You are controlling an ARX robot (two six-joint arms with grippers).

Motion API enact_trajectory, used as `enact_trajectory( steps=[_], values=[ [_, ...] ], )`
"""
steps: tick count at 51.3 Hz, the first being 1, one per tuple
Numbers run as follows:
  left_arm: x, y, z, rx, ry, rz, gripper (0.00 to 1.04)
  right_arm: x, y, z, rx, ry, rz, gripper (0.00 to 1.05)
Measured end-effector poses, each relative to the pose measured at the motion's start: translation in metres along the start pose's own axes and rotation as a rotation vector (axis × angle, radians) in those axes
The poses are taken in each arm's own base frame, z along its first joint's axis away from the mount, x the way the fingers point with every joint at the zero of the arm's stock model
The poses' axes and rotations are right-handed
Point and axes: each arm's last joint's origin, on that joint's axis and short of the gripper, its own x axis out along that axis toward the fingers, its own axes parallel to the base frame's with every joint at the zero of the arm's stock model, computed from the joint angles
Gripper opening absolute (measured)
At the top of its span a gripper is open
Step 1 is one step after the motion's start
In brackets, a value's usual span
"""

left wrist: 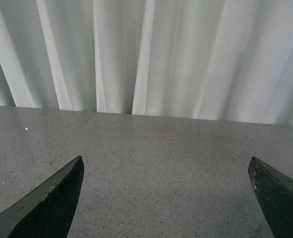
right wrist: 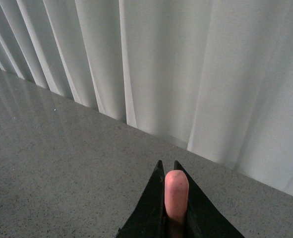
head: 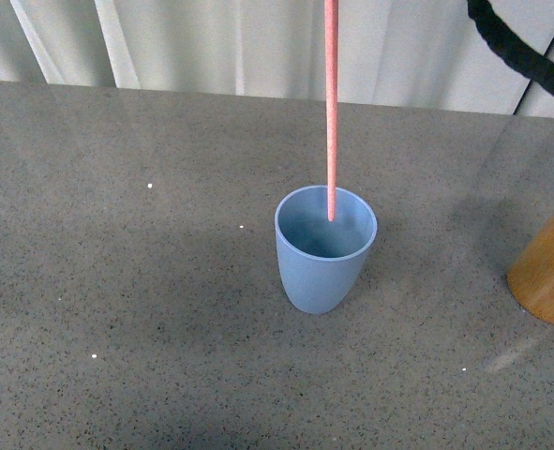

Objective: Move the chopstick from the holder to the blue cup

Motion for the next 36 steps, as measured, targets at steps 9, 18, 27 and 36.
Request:
enact_trajectory(
  steps=[9, 18, 27, 36],
  values=[
    [0.0, 0.0, 0.0, 0.0, 0.0, 0.0, 0.98, 0.003, 0.004, -0.015, 0.009, 0.021, -0.003, 0.02],
    [0.0, 0.0, 0.0, 0.0, 0.0, 0.0, 0.98, 0.005, 0.008, -0.038, 0.029, 0.066, -0.012, 0.02],
    [0.0, 0.0, 0.0, 0.0, 0.0, 0.0, 0.98, 0.003, 0.01, -0.057, 0.044, 0.112, -0.037, 0.02],
    [0.0, 0.0, 0.0, 0.0, 0.0, 0.0, 0.98, 0.0, 0.009, -0.062, 0.054, 0.132, -0.049, 0.25]
  ],
)
